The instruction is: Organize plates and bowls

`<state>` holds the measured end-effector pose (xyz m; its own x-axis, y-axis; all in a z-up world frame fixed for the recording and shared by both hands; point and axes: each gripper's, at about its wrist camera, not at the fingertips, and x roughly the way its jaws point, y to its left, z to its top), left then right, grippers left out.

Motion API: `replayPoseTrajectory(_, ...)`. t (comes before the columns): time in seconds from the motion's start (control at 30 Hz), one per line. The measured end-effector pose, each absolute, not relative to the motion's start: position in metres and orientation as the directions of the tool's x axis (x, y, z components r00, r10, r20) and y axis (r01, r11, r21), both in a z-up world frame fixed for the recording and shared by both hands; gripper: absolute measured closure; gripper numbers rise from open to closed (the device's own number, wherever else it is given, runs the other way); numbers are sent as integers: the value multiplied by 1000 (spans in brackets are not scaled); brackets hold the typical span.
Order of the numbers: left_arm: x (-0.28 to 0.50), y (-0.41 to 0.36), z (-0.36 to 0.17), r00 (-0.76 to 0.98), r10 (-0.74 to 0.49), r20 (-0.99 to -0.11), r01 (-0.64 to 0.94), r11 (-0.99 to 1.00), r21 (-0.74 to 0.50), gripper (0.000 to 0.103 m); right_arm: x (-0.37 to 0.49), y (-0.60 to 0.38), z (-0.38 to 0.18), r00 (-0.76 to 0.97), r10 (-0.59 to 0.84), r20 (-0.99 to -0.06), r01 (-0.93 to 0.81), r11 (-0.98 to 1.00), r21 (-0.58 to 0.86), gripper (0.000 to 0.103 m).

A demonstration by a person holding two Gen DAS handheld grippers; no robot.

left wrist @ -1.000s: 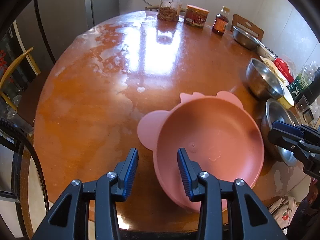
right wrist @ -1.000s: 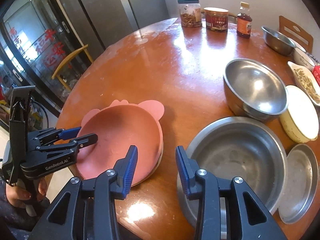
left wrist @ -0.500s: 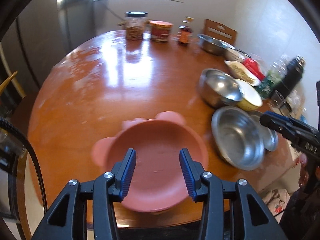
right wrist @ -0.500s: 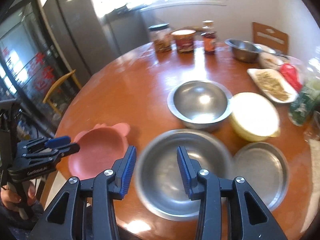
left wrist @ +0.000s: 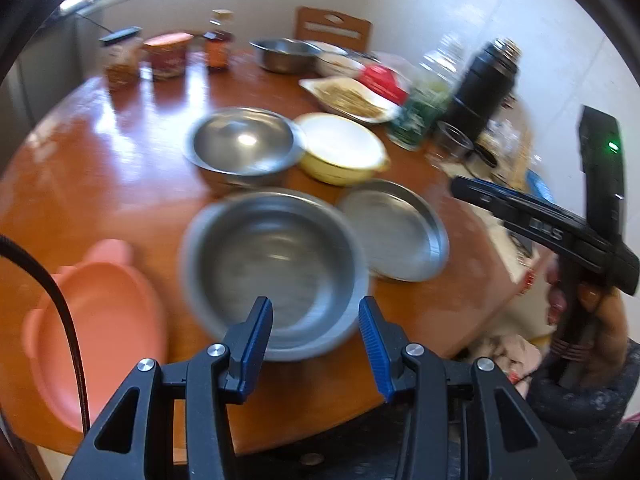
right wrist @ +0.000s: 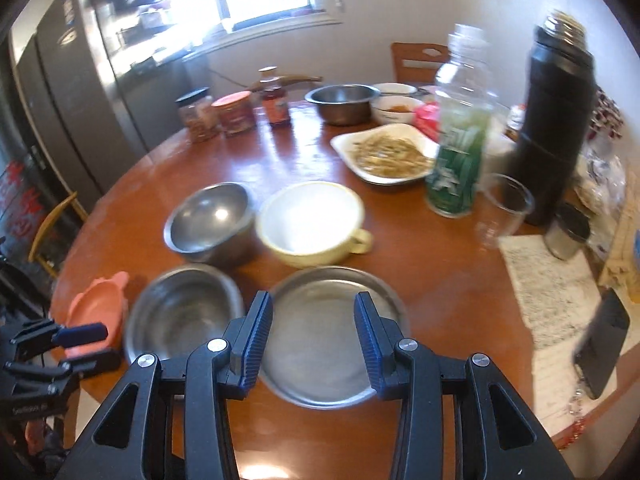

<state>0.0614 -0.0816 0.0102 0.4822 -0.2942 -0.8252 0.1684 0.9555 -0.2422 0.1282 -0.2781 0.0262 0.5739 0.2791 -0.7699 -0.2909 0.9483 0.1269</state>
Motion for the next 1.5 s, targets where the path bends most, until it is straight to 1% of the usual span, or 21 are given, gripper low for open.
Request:
replayPoseTrajectory(0.17,70,-127,1,444,-348,-826,191,937,-292,58,138,-300,12,556,256,-791,-297,950,99,59)
replayPoseTrajectory(0.3,80,-150,-11,430,-339,-837,154,941,-303,58,149,-310,-4,533,229,-815,-322,945,56,60)
replayPoseTrajectory(0.4,86,-160,-20,426,-330,-842,109,943,-314,58,158,-313,-18,504,221,-835,-343,938,42,63)
replayPoseTrajectory(0.53,94,-168,-28,420,-307,-854,83,950,-301,58,170,-313,-36,462,233,-855,-365,929,56,69)
replayPoseTrajectory(0.57,95,-169,-30,418,-301,-857,76,952,-298,58,173,-313,-40,452,238,-860,-368,927,63,73)
replayPoseTrajectory(0.73,106,-171,-41,403,-274,-873,27,957,-288,58,182,-315,-53,425,265,-866,-367,924,102,87)
replayPoseTrajectory(0.87,115,-170,-48,399,-270,-876,3,956,-293,58,180,-318,-57,424,273,-863,-369,923,110,92)
replayPoseTrajectory(1.1,122,-173,-54,408,-244,-880,-3,963,-268,58,169,-327,-61,417,299,-858,-366,919,143,92)
replayPoseTrajectory(1.37,125,-185,-58,399,-265,-878,37,961,-273,58,149,-343,-58,436,293,-851,-331,931,152,92)
replayPoseTrajectory(1.47,127,-194,-63,384,-285,-878,72,958,-279,63,145,-354,-57,442,284,-851,-308,939,153,92)
replayPoseTrajectory(1.5,127,-196,-64,382,-291,-877,79,956,-283,67,143,-358,-56,449,274,-850,-296,944,148,92)
